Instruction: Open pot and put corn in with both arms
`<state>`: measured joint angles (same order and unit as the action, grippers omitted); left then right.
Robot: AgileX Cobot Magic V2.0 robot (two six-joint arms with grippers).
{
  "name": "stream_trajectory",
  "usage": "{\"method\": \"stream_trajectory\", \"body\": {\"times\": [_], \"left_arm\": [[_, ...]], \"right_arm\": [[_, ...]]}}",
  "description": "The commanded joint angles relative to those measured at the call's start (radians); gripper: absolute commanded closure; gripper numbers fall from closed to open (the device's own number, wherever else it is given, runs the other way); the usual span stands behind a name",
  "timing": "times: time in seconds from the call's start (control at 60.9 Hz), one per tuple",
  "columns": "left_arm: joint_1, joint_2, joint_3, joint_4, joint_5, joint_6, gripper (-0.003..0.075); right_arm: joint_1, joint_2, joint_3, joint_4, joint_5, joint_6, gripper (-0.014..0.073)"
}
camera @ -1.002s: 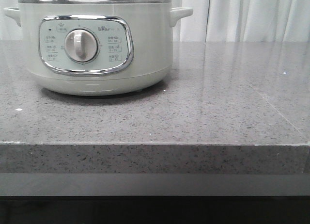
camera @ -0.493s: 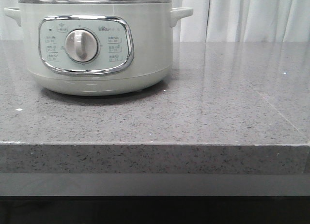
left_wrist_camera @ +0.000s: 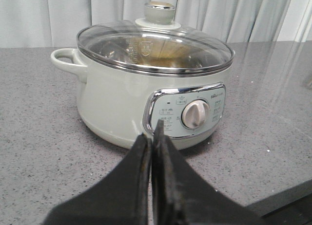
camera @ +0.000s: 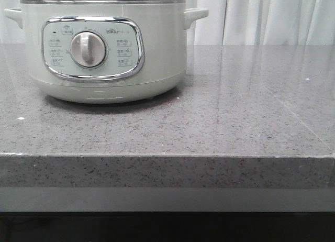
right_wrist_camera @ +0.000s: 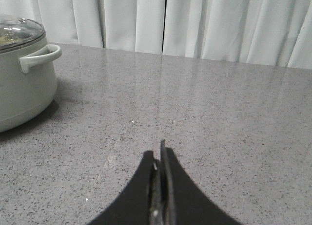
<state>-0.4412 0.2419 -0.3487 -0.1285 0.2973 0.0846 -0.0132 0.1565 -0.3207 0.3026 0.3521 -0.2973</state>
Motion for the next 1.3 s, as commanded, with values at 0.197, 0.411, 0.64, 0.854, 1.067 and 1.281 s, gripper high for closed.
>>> {"method": "stream_trajectory", "body": {"times": [0.197, 0.411, 0.64, 0.854, 1.067, 1.281], "left_arm": [[0.182, -0.172, 0.105, 0.029, -0.105, -0.009, 0.0738], [0.345, -0.267, 0.255, 0.029, -0.118, -0.009, 0.0738], [0.396, -0.271, 0.357, 0.025, -0.192, -0.009, 0.0738], [0.396, -0.271, 0.355, 0.025, -0.210, -0.009, 0.0738], [0.396, -0.271, 0.355, 0.025, -0.210, -0.009, 0.0738], [0.396, -0.271, 0.355, 0.025, -0.210, -0.009, 0.0738]], "right_arm": [[0.000, 0.009, -0.029, -0.001, -0.084, -0.008, 0.0661], [0.000, 0.009, -0.029, -0.001, -0.083, -0.008, 0.0661], [0.000, 0.009, -0.029, -0.001, -0.084, -0.008, 0.0661], [0.000, 0.009, -0.029, -0.001, -0.084, -0.008, 0.0661], [0.000, 0.009, -0.029, -0.001, -0.084, -0.008, 0.0661], [0.000, 0.009, -0.029, -0.001, -0.084, -0.008, 0.0661]]}}
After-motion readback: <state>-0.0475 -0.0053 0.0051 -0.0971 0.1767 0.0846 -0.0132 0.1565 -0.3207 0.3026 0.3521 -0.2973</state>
